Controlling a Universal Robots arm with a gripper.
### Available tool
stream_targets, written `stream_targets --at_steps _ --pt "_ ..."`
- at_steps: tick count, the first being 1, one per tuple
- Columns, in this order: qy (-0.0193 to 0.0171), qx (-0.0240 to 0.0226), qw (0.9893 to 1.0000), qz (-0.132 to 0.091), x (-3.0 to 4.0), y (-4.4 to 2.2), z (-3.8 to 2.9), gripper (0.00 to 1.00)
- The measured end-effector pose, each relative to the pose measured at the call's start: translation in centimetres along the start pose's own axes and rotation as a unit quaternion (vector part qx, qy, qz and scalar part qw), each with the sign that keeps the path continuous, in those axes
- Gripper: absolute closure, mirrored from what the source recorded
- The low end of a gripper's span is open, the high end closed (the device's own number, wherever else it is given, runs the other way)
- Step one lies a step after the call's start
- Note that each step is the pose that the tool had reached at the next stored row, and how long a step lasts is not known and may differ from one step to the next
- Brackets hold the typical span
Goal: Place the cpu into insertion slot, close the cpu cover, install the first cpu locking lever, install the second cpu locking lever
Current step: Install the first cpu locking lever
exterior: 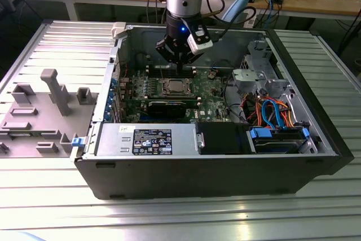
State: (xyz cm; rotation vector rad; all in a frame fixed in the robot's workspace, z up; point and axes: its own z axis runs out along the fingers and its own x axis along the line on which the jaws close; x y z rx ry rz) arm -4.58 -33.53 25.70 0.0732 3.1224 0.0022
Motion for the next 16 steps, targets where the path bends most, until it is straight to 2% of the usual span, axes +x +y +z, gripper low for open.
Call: stream_targets --at_steps 16 --pt "0.0000 0.0000 1.0000 0.000 0.28 -0.02 0.00 0.89"
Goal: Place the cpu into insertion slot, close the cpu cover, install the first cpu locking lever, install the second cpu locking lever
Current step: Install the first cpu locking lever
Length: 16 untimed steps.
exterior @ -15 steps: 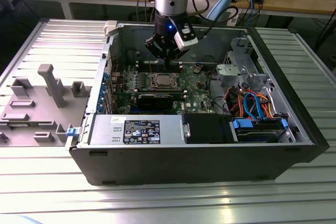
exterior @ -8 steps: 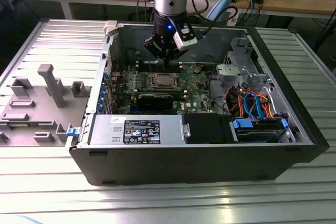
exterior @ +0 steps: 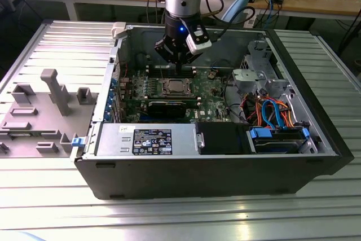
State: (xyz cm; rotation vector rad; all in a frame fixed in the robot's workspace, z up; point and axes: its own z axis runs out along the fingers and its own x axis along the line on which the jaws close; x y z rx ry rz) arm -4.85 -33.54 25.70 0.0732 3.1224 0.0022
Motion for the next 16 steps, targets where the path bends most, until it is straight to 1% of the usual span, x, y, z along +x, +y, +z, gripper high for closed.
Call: stream_targets --at_steps 4,6,7,12,16 --pt "0.0000 0.0000 1.0000 0.000 0.17 -0.03 -0.01 0.89" --pt "-0.0001 0.0000 1.0000 0.000 0.55 -0.05 -0.02 0.89" --pt "-0.0003 0.0000 1.0000 0.000 0.89 -0.06 -0.02 0.89" --pt "-0.0004 -0.0001 1.0000 -0.002 1.74 -0.10 -0.02 0.89" --pt "-0.0003 -0.0001 1.0000 -0.002 1.90 -0.12 -0.03 0.89"
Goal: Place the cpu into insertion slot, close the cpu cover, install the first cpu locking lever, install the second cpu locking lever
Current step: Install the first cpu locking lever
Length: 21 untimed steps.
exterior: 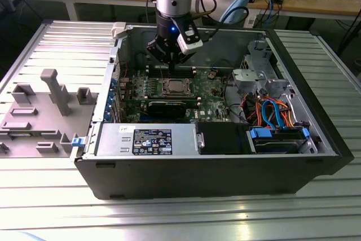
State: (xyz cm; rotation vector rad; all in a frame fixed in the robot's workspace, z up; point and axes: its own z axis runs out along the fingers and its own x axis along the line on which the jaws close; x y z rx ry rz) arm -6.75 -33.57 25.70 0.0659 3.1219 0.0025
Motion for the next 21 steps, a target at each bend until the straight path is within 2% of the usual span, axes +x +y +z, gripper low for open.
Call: stream_targets --at_steps 15,21 --pt "0.0000 -0.0002 1.0000 0.000 0.23 -0.01 0.00 0.89" --pt "-0.0001 -0.0003 1.0000 0.000 0.26 -0.01 -0.20 0.89"
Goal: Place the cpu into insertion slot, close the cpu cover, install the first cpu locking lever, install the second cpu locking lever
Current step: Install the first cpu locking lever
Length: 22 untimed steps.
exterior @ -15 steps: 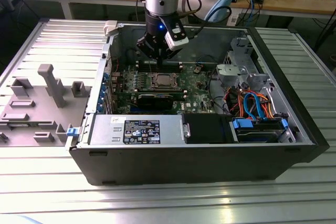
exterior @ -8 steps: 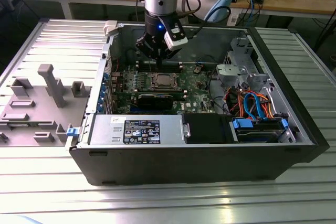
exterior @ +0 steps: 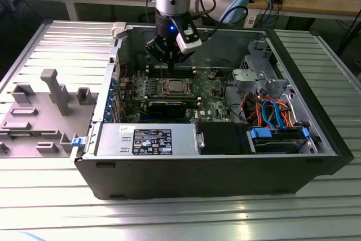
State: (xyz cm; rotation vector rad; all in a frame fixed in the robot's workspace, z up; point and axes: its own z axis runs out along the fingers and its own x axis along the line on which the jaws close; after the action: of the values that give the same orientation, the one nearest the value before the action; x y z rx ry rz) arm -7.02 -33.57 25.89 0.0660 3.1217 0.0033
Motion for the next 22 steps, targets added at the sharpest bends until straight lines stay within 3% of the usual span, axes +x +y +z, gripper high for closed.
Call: stream_targets --at_steps 22 --pt "0.0001 0.0000 1.0000 -0.001 0.52 -0.03 -0.01 0.89"
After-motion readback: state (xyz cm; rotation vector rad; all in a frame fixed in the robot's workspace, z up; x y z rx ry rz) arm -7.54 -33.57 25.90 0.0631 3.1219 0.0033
